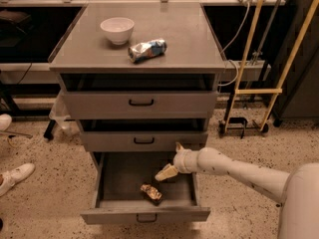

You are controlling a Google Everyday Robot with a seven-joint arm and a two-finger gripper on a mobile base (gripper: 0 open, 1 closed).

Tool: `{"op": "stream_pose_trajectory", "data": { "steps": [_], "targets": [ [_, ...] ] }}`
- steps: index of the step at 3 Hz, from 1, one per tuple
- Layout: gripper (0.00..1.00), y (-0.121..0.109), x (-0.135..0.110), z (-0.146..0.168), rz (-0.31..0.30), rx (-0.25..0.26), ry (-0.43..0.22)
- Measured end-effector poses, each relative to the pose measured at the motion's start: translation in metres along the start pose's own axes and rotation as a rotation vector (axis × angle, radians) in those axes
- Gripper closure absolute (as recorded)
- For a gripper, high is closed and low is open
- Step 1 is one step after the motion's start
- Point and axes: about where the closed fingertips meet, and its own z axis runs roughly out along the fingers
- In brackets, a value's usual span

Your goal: Pick orange can from bottom drawer and place on counter

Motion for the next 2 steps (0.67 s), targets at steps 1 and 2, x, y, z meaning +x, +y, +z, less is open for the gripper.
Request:
{"op": "stream_pose_trajectory", "data": {
  "steps": [1,2],
  "targets": [
    [0.00,0.006,0.000,0.017,0.000,-0.034,0.012],
    [0.00,0.024,0.005,0.069,0.059,-0.134,0.025]
  ]
}}
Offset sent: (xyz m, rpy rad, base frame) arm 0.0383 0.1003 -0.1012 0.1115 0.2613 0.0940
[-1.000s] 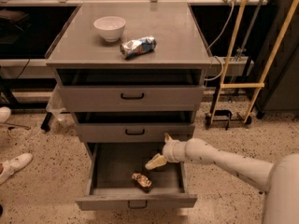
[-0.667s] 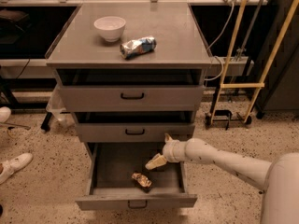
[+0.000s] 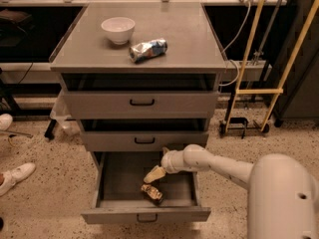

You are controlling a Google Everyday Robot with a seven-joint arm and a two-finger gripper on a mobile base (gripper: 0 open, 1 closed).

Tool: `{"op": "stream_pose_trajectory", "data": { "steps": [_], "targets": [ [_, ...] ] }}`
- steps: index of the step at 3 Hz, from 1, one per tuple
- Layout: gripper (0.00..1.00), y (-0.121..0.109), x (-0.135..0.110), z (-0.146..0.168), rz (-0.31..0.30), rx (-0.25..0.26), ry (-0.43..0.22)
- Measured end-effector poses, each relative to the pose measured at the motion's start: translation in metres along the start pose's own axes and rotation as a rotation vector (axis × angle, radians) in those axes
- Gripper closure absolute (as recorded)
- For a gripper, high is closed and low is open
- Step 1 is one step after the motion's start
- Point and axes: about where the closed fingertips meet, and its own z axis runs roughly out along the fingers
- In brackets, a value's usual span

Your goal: Pick orange can from bottom drawer and place on counter

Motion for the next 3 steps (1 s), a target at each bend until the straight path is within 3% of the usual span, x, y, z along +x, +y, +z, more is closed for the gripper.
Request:
{"op": "stream_pose_trajectory", "data": {
  "steps": [1,2,3],
  "targets": [
    [0.00,0.000,0.004,0.055,0.112,-0.040,-0.005],
    [0.00,0.000,0.004,0.055,0.112,-0.040,-0.005],
    [0.00,-0.009,0.039,0.078,0.163,-0.007,0.050]
  ]
}}
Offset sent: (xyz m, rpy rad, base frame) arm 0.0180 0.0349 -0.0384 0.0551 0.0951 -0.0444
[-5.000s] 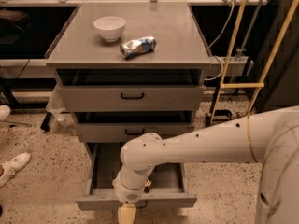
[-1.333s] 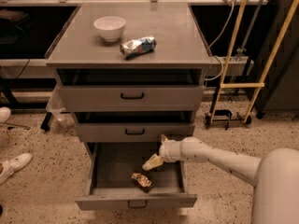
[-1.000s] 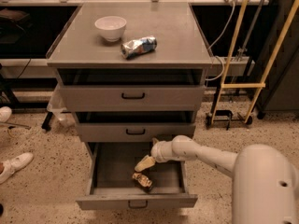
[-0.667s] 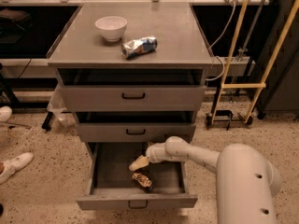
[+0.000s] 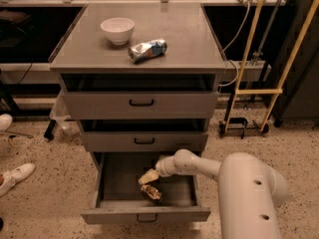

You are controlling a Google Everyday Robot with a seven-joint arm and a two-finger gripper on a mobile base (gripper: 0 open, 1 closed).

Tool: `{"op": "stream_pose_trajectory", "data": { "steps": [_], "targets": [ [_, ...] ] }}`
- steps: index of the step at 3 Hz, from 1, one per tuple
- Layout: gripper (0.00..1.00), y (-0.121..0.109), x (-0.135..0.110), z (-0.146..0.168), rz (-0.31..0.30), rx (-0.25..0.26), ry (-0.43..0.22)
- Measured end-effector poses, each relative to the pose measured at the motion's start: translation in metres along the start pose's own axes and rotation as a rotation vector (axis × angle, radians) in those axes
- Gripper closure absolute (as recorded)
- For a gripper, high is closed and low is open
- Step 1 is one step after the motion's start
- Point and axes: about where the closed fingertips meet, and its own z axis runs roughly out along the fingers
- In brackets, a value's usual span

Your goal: Pick orange can from bottom drawer and place on counter

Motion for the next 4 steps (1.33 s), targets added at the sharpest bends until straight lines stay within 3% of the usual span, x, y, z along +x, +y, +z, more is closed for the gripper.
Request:
{"op": "stream_pose_trajectory", "data": {
  "steps": [1,2,3,4],
  "targets": [
    [0.00,-0.027,0.053,0.035,0.093,0.049,0.057],
    [0.00,-0.030,0.059,0.038,0.097,0.054,0.058],
    [0.00,-0.019,0.065,0.049,0.068,0.011,0.098],
    [0.00,0.031,0.105,0.092,0.021,-0.121,0.173]
  ]
}}
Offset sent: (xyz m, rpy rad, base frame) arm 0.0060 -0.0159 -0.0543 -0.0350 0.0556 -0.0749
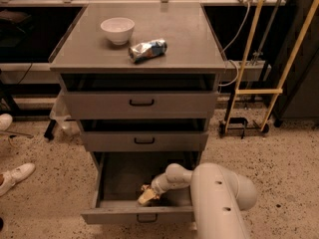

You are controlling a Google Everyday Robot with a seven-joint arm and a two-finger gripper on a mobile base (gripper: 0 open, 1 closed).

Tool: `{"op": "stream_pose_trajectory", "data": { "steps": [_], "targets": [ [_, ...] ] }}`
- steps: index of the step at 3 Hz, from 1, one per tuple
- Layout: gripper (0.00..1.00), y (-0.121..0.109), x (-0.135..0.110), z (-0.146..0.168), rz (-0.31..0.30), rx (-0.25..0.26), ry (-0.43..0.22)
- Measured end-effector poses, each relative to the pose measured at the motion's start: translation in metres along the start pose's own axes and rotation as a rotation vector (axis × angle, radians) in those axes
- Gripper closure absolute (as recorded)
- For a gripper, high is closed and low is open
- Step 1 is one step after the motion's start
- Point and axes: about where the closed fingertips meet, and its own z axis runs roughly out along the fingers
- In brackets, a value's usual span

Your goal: Pick orange can from bottom drawer and place on counter

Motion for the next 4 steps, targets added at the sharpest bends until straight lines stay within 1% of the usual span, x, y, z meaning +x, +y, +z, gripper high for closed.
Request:
{"op": "stream_pose_trajectory", "data": {
  "steps": [1,2,3,4],
  "targets": [
    [0.00,0.0002,0.0057,0.0123,0.014,-0.001,0.016],
    [0.00,0.0002,0.0057,0.0124,0.014,-0.001,0.016],
    [0.14,0.0003,0.0057,0.0125,0.014,-0.001,0.016],
    [0.37,0.0003,0.0057,0.0125,0.014,-0.001,0.016]
  ]
}}
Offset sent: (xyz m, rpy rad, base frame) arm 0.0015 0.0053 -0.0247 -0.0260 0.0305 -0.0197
